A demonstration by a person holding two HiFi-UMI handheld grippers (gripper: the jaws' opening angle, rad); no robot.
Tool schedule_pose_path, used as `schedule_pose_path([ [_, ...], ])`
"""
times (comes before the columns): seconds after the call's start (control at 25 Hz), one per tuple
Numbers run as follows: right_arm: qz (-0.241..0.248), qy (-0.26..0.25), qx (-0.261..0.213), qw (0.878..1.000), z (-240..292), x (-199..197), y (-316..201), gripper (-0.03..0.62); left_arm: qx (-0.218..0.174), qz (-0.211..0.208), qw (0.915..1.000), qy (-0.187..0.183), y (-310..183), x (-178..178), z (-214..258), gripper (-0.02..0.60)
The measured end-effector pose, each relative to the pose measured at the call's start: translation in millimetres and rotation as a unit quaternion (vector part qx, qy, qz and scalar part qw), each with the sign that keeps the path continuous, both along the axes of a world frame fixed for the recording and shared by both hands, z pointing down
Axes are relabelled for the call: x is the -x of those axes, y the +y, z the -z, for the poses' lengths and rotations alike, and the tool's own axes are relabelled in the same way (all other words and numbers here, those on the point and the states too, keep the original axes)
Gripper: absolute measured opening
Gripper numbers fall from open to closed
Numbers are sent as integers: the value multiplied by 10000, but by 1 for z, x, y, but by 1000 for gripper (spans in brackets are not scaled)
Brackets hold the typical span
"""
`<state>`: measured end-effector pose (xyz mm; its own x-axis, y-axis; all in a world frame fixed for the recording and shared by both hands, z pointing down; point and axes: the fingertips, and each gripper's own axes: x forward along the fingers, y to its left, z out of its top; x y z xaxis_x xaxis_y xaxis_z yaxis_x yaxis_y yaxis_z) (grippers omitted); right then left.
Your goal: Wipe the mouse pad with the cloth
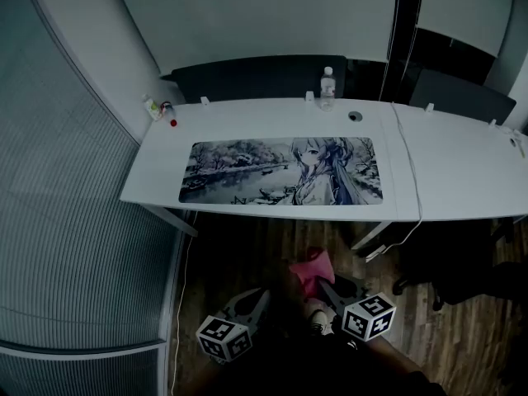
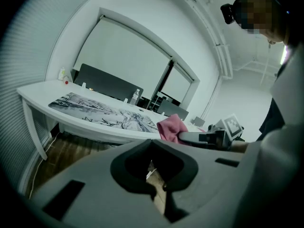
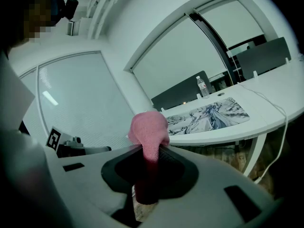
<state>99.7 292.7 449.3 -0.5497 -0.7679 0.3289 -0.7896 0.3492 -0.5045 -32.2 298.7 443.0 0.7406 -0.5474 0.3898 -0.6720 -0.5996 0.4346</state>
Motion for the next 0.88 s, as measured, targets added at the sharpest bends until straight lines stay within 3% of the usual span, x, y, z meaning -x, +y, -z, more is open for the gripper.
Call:
schedule_pose_path([
  [0.88,-267,442,-190,9985,8,156,-105,83,-169,-81,9997,169,-95,166,-3,5],
])
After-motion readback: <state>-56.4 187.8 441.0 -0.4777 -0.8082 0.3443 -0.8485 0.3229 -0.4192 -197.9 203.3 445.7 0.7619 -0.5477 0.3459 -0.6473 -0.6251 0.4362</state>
